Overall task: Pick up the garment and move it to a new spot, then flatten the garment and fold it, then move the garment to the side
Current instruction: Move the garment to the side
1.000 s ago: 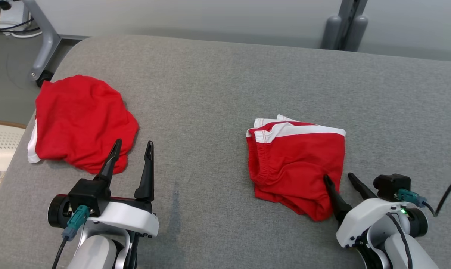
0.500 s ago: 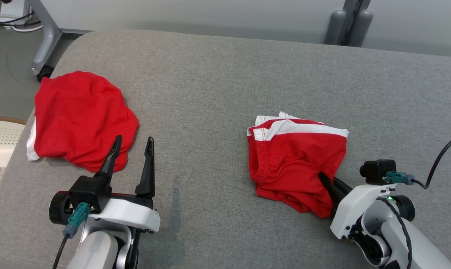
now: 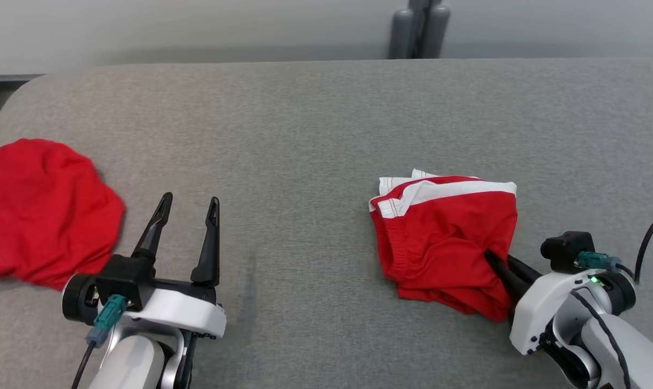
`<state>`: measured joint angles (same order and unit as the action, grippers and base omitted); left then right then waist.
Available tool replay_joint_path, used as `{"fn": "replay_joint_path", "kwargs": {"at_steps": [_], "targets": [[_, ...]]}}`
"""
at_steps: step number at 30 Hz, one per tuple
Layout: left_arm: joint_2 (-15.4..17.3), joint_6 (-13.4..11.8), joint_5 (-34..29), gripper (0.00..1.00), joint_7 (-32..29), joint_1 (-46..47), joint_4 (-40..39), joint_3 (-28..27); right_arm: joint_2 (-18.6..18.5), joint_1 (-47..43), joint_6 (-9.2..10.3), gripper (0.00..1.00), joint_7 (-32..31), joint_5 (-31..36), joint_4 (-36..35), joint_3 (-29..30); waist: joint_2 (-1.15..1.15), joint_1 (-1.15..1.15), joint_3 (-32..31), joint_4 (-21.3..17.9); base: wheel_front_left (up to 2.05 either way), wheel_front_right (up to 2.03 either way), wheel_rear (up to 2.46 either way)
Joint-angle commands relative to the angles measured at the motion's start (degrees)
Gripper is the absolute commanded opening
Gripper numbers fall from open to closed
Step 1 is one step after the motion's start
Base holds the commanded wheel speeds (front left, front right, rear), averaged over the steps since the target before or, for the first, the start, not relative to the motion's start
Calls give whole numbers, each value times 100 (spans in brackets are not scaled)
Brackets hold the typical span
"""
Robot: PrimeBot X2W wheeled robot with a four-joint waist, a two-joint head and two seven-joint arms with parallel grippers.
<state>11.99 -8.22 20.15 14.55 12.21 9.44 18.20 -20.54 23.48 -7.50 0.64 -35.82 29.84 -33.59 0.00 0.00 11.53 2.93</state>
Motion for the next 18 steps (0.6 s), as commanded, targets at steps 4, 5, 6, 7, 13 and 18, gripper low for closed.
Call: {"fn": "replay_joint_path", "kwargs": {"at_steps": [4, 5, 6, 7, 13, 18], "targets": [[94, -3, -83, 100, -87, 71, -173, 63, -339, 51, 1, 0, 81, -74, -98, -259, 0, 0, 36, -731, 0, 0, 0], [108, 4, -104, 100, -122, 101, -214, 88, -424, 88, 1, 0, 114, -58, -115, -323, 0, 0, 67, -844, 0, 0, 0], [122, 11, -122, 100, -147, 135, -267, 110, -508, 143, 1, 0, 147, -59, -138, -381, 0, 0, 111, -956, 0, 0, 0], [138, 16, -133, 100, -186, 175, -320, 125, -593, 210, 1, 0, 176, -45, -145, -460, 0, 0, 171, -1072, 0, 0, 0], [275, 49, -305, 100, -427, 405, -643, 254, -1128, 659, 2, 0, 382, 74, -23, -805, 0, 0, 566, -1520, 0, 0, 0], [390, 82, -498, 100, -674, 695, -1031, 389, -1673, 1208, 1, 0, 779, 86, 413, -734, 0, 0, 1012, -1747, 0, 0, 0]]}}
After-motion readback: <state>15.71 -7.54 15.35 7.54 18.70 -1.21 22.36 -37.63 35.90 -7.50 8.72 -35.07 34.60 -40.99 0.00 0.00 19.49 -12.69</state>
